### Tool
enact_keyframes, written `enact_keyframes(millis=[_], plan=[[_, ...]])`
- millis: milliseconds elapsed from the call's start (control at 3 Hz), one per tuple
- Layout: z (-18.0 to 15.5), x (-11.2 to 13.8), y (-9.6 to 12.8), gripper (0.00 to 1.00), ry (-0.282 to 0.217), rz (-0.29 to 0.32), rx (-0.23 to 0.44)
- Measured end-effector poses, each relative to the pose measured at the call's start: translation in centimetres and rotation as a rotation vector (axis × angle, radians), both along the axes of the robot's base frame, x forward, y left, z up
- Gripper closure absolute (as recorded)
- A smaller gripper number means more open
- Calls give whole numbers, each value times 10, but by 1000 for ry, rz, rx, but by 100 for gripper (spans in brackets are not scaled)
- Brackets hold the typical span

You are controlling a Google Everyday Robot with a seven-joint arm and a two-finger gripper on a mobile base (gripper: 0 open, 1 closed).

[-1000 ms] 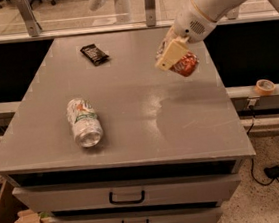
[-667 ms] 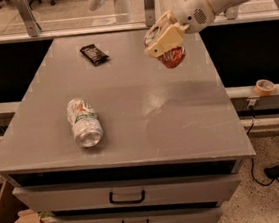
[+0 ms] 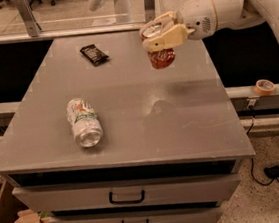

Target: Place coke can upright

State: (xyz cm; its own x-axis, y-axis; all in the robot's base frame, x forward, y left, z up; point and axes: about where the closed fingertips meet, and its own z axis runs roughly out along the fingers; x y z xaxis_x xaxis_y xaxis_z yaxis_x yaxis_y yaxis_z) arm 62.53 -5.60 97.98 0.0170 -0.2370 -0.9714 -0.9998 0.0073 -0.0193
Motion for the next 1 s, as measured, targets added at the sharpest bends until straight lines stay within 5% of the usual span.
enact_keyframes(millis=[333, 1000], plan=[[-1, -4, -14, 100, 5, 12, 105], [-7, -10, -13, 100, 15, 12, 159]])
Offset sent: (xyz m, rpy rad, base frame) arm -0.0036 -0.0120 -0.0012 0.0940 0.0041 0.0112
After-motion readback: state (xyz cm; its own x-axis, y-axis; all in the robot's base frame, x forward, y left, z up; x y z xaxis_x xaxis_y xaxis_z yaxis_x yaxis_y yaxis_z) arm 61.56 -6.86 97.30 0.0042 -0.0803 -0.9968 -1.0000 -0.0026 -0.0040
